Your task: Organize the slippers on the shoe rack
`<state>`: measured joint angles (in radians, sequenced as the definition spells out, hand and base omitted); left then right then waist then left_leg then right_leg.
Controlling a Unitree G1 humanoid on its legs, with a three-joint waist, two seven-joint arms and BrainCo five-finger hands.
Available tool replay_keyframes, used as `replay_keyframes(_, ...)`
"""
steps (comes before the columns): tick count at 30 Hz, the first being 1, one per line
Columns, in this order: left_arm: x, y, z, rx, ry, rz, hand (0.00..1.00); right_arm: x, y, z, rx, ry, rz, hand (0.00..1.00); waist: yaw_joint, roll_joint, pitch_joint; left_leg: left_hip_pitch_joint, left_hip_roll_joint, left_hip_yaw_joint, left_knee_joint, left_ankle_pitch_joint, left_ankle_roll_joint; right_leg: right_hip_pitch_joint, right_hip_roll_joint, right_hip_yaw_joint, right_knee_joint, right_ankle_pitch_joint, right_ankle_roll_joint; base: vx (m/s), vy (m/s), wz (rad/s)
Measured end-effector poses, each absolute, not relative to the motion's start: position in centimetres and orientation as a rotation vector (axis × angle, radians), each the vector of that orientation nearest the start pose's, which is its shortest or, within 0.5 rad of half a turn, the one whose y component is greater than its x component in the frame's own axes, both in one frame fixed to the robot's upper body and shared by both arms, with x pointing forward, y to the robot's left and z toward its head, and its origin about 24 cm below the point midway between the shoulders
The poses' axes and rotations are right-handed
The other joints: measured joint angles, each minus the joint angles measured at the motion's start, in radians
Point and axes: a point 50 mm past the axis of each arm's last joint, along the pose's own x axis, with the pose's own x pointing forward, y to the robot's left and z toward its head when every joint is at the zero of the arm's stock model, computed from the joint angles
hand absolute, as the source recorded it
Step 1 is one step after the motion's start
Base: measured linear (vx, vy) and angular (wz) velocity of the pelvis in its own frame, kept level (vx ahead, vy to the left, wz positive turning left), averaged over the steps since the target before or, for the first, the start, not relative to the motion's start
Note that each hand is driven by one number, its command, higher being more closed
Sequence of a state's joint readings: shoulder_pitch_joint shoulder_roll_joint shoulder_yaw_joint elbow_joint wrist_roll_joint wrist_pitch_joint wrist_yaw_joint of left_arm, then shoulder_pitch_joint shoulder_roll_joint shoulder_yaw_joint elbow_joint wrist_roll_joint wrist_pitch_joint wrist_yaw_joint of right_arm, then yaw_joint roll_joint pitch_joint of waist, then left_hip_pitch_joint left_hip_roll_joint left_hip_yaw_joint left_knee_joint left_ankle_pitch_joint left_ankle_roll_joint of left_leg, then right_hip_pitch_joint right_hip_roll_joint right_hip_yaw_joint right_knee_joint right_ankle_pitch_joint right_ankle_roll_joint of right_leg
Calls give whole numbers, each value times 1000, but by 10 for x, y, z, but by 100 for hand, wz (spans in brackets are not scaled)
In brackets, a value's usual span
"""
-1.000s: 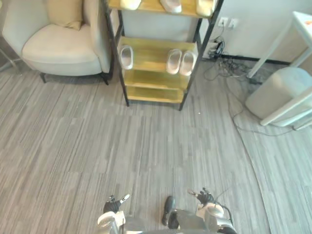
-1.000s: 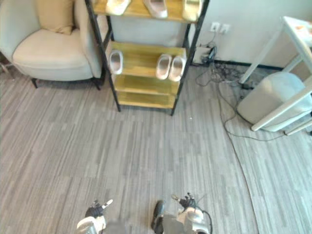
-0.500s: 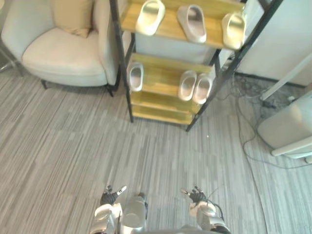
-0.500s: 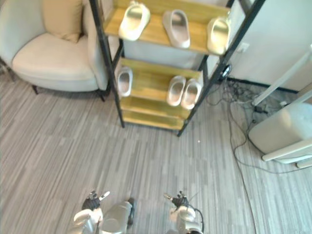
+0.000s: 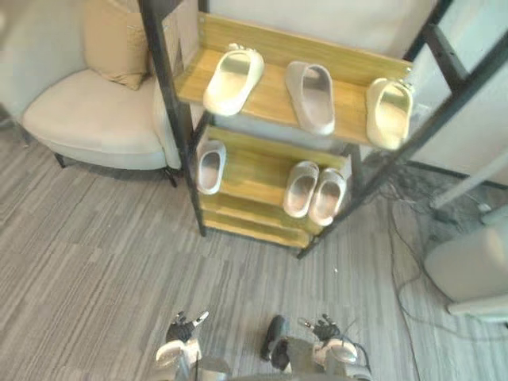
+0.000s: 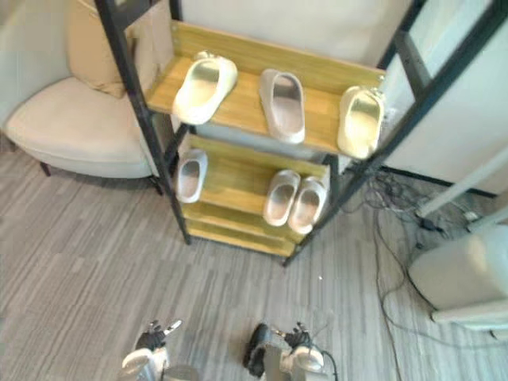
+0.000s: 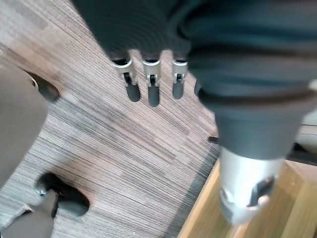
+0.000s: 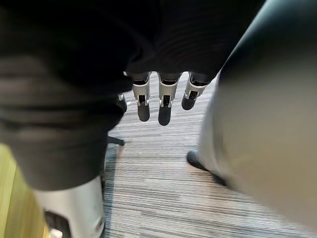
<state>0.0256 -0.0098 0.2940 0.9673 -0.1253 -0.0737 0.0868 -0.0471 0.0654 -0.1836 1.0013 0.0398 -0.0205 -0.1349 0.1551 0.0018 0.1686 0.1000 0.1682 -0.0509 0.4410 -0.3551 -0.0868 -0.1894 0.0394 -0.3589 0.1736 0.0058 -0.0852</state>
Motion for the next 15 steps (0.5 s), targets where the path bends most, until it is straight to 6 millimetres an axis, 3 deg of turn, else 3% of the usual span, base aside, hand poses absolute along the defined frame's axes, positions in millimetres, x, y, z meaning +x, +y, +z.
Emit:
replay_keyframes(1,130,191,-147,-222,911,429,0,154,-153,-145,119,948,-264,0,0,5,2,-23,6,3,65,14,-15,19,9,1,-16,-3,-3,388,-199,8)
replay_keyframes(2,129,192,-147,-222,910,429,0,153,-150,-146,117,954,-255,0,6,7,5,-112,25,20,269,47,-26,91,20,5,-66,-10,-9,353,-158,5)
replay_keyframes(4,130,192,-147,-207,907,415,0,152,-150,-146,117,958,-255,0,7,4,7,-176,38,76,366,4,-23,175,21,12,-114,-14,-15,359,-143,3)
replay_keyframes(7,134,193,-145,-179,892,391,0,158,-158,-144,99,941,-268,0,8,-1,8,-297,40,125,249,-10,-16,228,-1,25,-150,-28,6,234,6,-9)
replay_keyframes(8,135,193,-144,-174,888,383,0,160,-162,-142,89,933,-275,0,9,1,9,-334,28,122,126,9,-3,228,-15,31,-147,-38,22,173,183,-7)
replay_keyframes(10,134,193,-145,-173,895,382,0,160,-165,-142,80,933,-286,0,10,4,8,-341,3,98,-48,119,-2,236,-30,37,-137,-52,47,137,177,-8)
replay_keyframes(11,133,193,-145,-173,898,384,0,152,-165,-146,79,958,-292,0,18,1,8,-298,-25,79,-94,217,-2,251,-42,52,-133,-67,72,122,165,1)
replay_keyframes(12,133,199,-145,-152,898,384,0,147,-158,-148,94,975,-286,0,15,-23,8,-276,-48,83,-125,222,3,260,-62,56,-130,-75,88,191,229,3)
replay_keyframes(15,134,200,-144,-151,894,385,0,144,-152,-150,97,987,-270,0,18,-45,1,-269,-68,121,-115,211,25,261,-97,63,-117,-85,108,179,159,-8)
